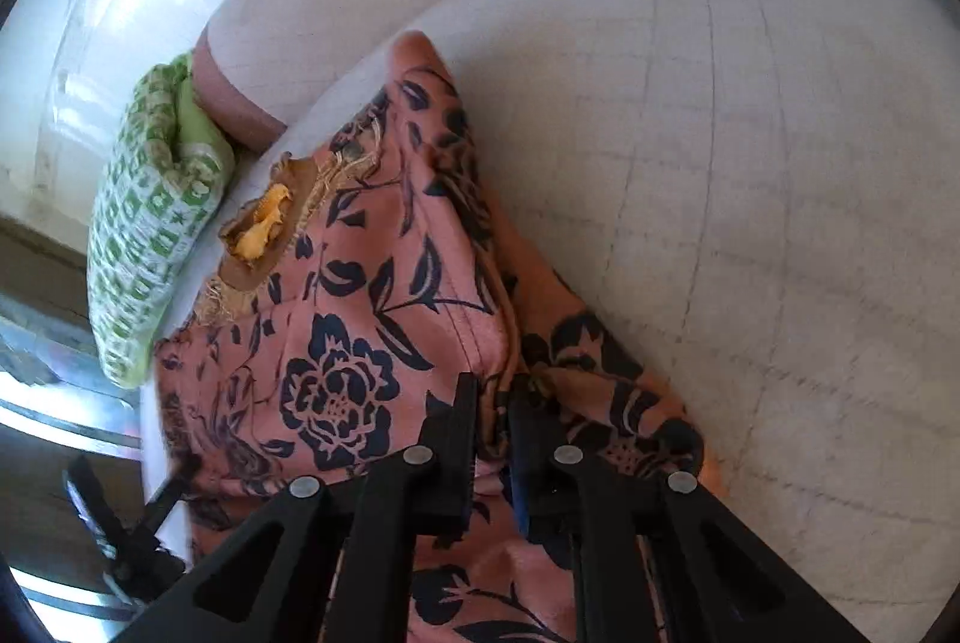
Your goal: Fold small clothes
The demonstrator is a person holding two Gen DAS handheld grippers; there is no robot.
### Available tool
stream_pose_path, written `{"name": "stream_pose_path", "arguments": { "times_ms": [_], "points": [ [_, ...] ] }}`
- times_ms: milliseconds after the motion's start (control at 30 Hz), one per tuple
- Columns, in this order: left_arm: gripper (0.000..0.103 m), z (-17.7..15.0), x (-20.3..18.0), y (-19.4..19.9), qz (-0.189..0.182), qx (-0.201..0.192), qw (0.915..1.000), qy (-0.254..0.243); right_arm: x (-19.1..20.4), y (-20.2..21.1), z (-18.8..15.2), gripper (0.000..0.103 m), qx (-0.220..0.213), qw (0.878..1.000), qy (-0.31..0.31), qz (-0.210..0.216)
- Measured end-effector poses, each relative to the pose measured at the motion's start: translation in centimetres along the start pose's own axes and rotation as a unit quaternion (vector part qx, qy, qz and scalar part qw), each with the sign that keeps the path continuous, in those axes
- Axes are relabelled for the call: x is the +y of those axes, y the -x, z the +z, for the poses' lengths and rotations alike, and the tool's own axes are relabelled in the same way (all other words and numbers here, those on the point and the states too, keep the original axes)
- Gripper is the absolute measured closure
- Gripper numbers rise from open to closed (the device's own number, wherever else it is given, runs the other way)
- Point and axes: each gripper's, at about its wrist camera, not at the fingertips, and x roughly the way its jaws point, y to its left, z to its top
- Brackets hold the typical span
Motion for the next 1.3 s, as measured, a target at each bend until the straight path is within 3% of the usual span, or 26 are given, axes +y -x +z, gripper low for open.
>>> {"name": "stream_pose_path", "arguments": {
  "times_ms": [100, 167, 233, 333, 433, 533, 600, 633, 700, 933, 967, 1033, 1167, 1233, 1267, 1300],
  "points": [
    [0.011, 0.0, 0.0, 1.2, 0.007, -0.023, 0.9997, 0.0, 0.0, 2.5, 1.1, 0.091, -0.035, 0.999, -0.001, 0.006],
    [0.011, 0.1, -0.2, 2.2, 0.008, -0.043, 0.999, 0.001, -0.5, 5.0, 1.7, 0.09, -0.109, 0.994, -0.017, -0.017],
    [0.011, 0.2, -0.2, 3.2, 0.0, -0.068, 0.9976, 0.006, -0.4, 5.7, 1.9, 0.089, -0.142, 0.99, -0.016, 0.008],
    [0.011, 0.3, -0.8, 4.2, -0.013, -0.095, 0.9954, 0.003, 1.1, 3.8, 2.3, 0.089, -0.11, 0.993, 0.014, 0.046],
    [0.011, 0.2, -2.0, 3.2, -0.014, -0.079, 0.9966, -0.02, 3.3, 0.6, 2.2, 0.089, -0.077, 0.993, 0.036, 0.076],
    [0.011, -0.1, -2.5, 1.0, 0.005, -0.039, 0.9985, -0.038, 5.7, -2.7, 2.0, 0.089, -0.052, 0.995, 0.064, 0.059],
    [0.009, -0.2, -2.0, -0.4, 0.013, -0.017, 0.9992, -0.033, 6.2, -5.2, 2.1, 0.091, -0.034, 0.996, 0.088, -0.006],
    [0.009, 0.0, -1.6, -0.4, 0.006, -0.018, 0.9996, -0.02, 5.7, -5.7, 2.2, 0.092, -0.034, 0.995, 0.091, -0.024],
    [0.009, 0.4, -0.6, -0.3, 0.006, -0.012, 0.9999, 0.0, 4.7, -5.4, 2.6, 0.096, -0.065, 0.996, 0.067, -0.013],
    [0.009, 0.8, 0.5, 0.4, 0.026, -0.024, 0.9992, 0.018, 5.4, -3.7, 2.4, 0.095, -0.096, 0.992, 0.051, -0.069],
    [0.009, 0.8, 0.4, 0.9, 0.027, -0.036, 0.9989, 0.013, 5.8, -3.2, 2.2, 0.089, -0.106, 0.99, 0.059, -0.068],
    [0.009, 0.9, -0.4, 2.0, 0.017, -0.06, 0.9981, 0.001, 6.5, -2.4, 1.7, 0.089, -0.109, 0.99, 0.077, -0.036],
    [0.009, 0.5, -1.9, 1.2, 0.022, -0.046, 0.9981, -0.036, 8.0, -4.6, 0.2, 0.089, -0.019, 0.994, 0.098, 0.038],
    [0.008, 0.0, -2.5, -0.6, 0.041, -0.016, 0.9973, -0.059, 8.4, -6.2, -1.0, 0.089, 0.024, 0.993, 0.108, 0.033],
    [0.007, -0.1, -2.3, -0.7, 0.035, -0.022, 0.9976, -0.056, 8.5, -6.8, -1.6, 0.088, 0.04, 0.992, 0.121, 0.019],
    [0.007, 0.0, -1.9, -0.7, 0.03, -0.02, 0.9983, -0.046, 8.6, -6.8, -1.9, 0.089, 0.034, 0.99, 0.138, 0.015]
  ]
}}
